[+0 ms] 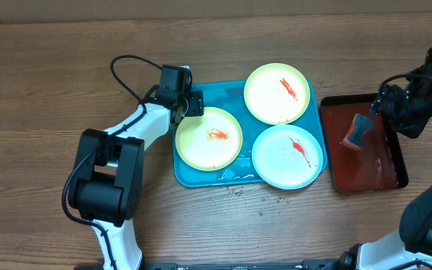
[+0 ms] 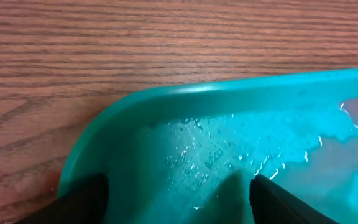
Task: Clean dirty plates on tray and stack at the side
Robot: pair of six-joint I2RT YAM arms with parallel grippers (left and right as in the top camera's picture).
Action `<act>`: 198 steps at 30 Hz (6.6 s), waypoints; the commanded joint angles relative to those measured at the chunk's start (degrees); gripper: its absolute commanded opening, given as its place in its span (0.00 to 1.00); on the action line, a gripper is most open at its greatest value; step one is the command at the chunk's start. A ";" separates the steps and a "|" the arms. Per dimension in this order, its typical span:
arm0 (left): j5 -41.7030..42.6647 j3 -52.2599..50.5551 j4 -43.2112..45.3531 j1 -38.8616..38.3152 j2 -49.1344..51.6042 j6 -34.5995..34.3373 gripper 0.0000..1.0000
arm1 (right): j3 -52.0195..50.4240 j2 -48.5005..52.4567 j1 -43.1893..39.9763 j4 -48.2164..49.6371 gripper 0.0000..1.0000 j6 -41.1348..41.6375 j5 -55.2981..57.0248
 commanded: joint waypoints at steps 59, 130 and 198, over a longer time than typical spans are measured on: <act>8.39 49.68 -56.59 11.80 -4.96 -3.32 0.83 | 1.84 14.84 24.50 14.71 0.43 -13.88 6.86; 8.26 49.68 -57.18 11.72 -4.96 -2.86 0.89 | -7.02 19.06 24.48 16.31 0.04 0.28 7.98; 3.93 16.81 -58.64 2.80 -6.80 -18.58 0.46 | 13.84 6.99 5.40 -8.28 0.52 6.12 4.48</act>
